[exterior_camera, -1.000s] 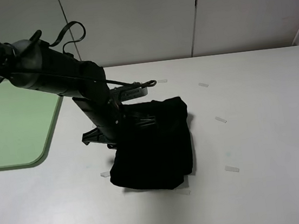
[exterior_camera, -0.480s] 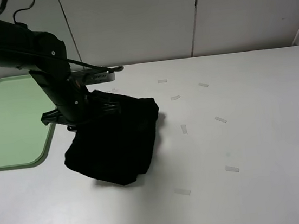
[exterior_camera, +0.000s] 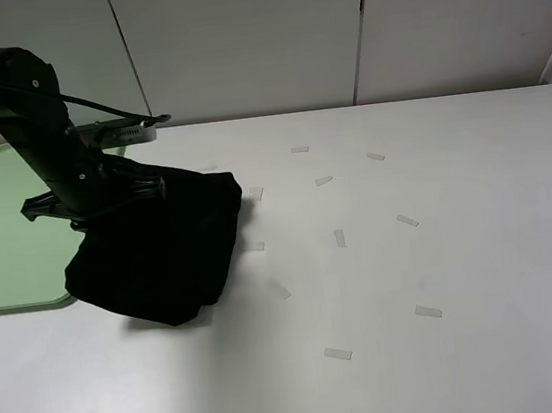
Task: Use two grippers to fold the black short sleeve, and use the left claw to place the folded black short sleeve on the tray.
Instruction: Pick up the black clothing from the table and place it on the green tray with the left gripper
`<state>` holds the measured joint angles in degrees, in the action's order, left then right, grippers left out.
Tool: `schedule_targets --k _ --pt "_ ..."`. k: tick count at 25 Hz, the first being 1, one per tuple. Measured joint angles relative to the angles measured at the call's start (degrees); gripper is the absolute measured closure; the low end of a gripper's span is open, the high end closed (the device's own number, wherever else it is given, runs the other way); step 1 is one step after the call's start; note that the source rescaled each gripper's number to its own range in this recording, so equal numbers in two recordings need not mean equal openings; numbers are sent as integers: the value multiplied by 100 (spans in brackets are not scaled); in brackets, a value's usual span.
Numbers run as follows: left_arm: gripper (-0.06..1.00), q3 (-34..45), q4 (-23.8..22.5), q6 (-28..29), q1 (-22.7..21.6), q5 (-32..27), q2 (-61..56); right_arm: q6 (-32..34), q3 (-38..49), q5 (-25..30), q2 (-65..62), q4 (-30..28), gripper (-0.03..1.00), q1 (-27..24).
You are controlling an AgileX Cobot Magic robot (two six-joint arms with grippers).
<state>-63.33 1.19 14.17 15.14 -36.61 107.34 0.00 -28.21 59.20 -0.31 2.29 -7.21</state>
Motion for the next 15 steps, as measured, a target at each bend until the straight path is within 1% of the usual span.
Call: schedule_targets --k 4,11,15 --pt "79 -52 0 -265 -418 -34 0 0 0 0 0 0 -3 0" --pt "79 -415 0 -856 -1140 -122 0 0 0 0 0 0 -3 0" --pt "79 -522 -1 -1130 -1514 -26 0 0 0 0 0 0 -3 0"
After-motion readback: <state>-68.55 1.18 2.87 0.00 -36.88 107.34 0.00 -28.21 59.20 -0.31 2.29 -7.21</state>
